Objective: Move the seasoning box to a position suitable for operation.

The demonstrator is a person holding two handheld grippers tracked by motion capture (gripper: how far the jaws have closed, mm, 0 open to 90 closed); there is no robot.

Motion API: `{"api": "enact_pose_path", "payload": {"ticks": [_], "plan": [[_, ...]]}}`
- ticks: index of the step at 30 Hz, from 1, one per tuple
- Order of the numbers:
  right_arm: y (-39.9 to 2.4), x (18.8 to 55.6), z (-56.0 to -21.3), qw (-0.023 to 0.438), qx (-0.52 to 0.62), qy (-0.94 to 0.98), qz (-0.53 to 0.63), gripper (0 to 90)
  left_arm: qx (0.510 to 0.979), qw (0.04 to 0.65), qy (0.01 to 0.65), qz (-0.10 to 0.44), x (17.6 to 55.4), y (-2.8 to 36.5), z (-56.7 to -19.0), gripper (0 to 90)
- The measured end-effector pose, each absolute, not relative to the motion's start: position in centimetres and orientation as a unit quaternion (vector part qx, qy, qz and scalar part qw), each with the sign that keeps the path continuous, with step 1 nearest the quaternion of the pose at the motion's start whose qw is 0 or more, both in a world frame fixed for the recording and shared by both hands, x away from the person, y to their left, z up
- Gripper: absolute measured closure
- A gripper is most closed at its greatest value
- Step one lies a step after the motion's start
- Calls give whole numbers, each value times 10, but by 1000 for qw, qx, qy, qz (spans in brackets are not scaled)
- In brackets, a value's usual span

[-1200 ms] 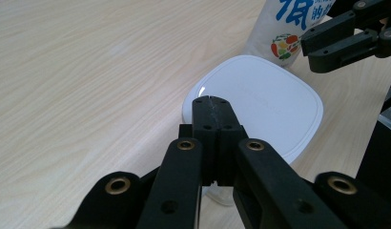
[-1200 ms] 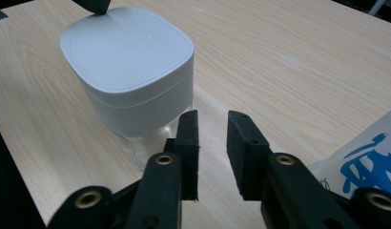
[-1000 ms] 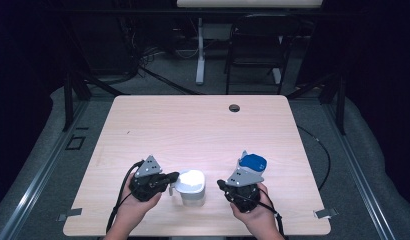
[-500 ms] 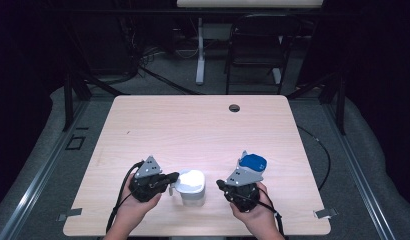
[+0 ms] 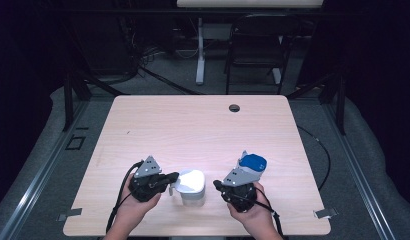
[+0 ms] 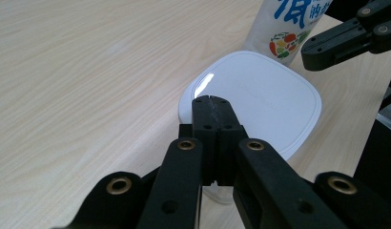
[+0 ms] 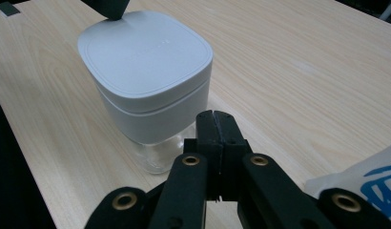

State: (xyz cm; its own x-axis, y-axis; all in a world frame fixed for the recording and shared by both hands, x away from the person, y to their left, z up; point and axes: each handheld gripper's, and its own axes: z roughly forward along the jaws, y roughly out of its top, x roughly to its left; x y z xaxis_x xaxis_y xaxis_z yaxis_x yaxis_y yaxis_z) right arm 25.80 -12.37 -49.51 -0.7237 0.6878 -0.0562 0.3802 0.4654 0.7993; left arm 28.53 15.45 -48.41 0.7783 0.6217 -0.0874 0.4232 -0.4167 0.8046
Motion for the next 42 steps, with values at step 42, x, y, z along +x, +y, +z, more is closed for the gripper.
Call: {"api": "enact_pose_path", "payload": {"ticks": [42], "plan": [[-105,262,-506,174,299,849,401,900,829,448,317,108,285,156,-486,900]]}}
